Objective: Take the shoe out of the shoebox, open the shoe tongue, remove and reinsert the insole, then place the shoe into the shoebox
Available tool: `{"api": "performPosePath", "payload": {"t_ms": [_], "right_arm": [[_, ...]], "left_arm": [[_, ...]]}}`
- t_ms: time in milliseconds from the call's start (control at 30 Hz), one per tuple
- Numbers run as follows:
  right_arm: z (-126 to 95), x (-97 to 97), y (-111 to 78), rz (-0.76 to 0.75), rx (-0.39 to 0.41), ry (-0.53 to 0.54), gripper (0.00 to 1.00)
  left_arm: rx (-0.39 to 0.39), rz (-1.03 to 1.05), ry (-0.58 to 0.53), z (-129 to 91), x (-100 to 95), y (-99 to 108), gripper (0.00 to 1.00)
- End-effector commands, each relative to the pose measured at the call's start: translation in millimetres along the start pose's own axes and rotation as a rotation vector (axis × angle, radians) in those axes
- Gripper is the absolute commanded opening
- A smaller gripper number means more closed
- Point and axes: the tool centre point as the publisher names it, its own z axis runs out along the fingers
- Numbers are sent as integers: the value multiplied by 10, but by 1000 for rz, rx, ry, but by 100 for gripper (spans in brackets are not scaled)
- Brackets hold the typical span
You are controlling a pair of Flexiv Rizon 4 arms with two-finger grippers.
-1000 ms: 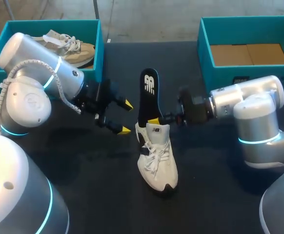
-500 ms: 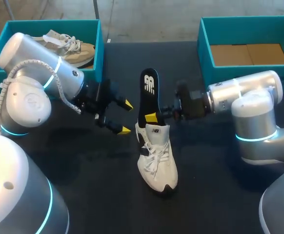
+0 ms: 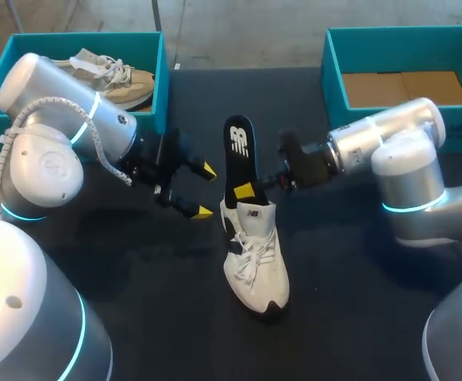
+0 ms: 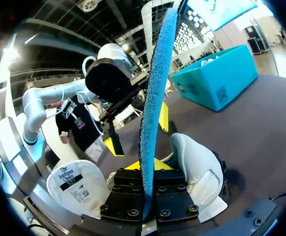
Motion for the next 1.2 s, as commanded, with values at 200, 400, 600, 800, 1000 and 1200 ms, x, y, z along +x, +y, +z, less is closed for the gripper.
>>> {"api": "performPosePath", "payload": {"t_ms": [200, 400, 600, 800, 1000, 1200], "right_arm": [[67, 21, -177, 59, 87, 30, 0], [74, 73, -303, 86, 93, 31, 0], [58, 101, -308, 83, 87, 17, 13], [46, 121, -158, 39, 83, -5, 29], [36, 78, -44, 7, 83, -11, 29], [25, 25, 83, -24, 72, -12, 27]], "left_arm": [[-2, 0, -1, 7, 2, 2, 100], [-2, 0, -1, 7, 2, 2, 100], [-2, 0, -1, 7, 2, 2, 100], [-2, 0, -1, 7, 2, 2, 100], [-2, 0, -1, 7, 2, 2, 100], [-2, 0, -1, 7, 2, 2, 100]]}}
